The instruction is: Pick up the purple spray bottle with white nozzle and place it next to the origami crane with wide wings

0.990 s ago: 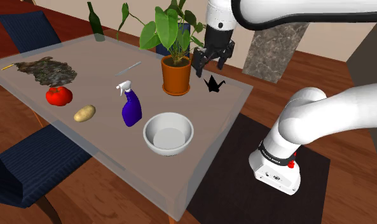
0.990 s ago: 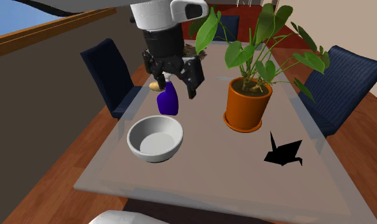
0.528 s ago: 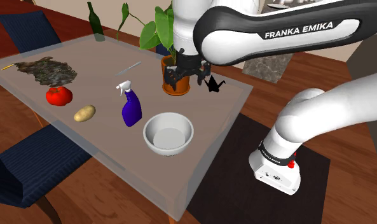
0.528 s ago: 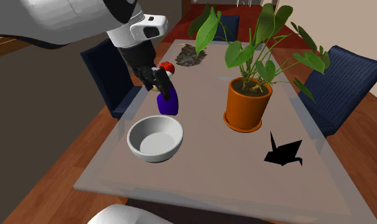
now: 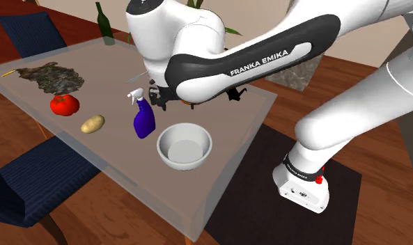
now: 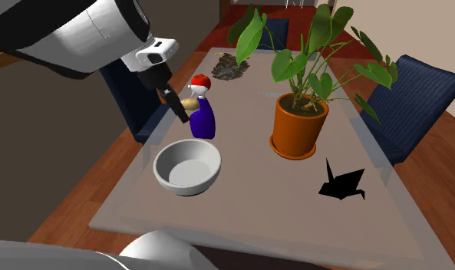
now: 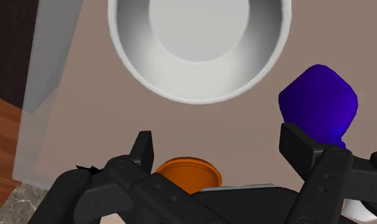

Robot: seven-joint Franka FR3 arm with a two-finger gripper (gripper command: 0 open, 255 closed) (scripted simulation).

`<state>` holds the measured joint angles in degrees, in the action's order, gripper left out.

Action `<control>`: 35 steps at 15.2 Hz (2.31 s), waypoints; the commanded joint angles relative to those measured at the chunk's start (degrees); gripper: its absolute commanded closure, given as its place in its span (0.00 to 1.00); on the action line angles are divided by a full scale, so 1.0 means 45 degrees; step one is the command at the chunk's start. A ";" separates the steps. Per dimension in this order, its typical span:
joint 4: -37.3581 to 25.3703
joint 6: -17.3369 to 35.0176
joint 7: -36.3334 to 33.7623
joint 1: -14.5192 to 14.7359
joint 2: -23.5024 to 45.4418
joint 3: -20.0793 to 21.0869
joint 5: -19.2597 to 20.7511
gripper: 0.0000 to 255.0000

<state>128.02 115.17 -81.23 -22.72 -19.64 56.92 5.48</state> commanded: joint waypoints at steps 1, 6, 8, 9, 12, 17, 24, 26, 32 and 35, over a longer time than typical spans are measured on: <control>-0.1034 -0.0141 -0.2476 -0.1587 0.1887 0.2055 0.1751 0.00; -0.4366 -0.3414 -0.9024 0.0688 0.9103 0.2006 0.8410 0.00; -0.5734 -0.4249 -1.0073 0.2269 1.0455 0.0821 0.9315 0.00; -0.6449 -0.4634 -1.0496 0.2928 1.1075 0.0333 0.9688 0.00; -0.8753 -0.5676 -1.1439 0.4655 1.2793 -0.0960 1.0566 0.00; -1.3056 -0.7161 -1.2086 0.6961 1.5420 -0.2635 1.1543 0.00; -1.1916 -0.6233 -1.2405 0.6271 1.5412 -0.2716 1.1701 0.00; -1.1832 -0.6159 -1.2429 0.6219 1.5417 -0.2726 1.1718 0.00; -1.1833 -0.6161 -1.2429 0.6220 1.5417 -0.2726 1.1718 0.00; -1.1833 -0.6161 -1.2428 0.6220 1.5417 -0.2726 1.1718 1.00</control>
<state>74.77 87.45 -137.16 5.27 49.73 44.66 58.21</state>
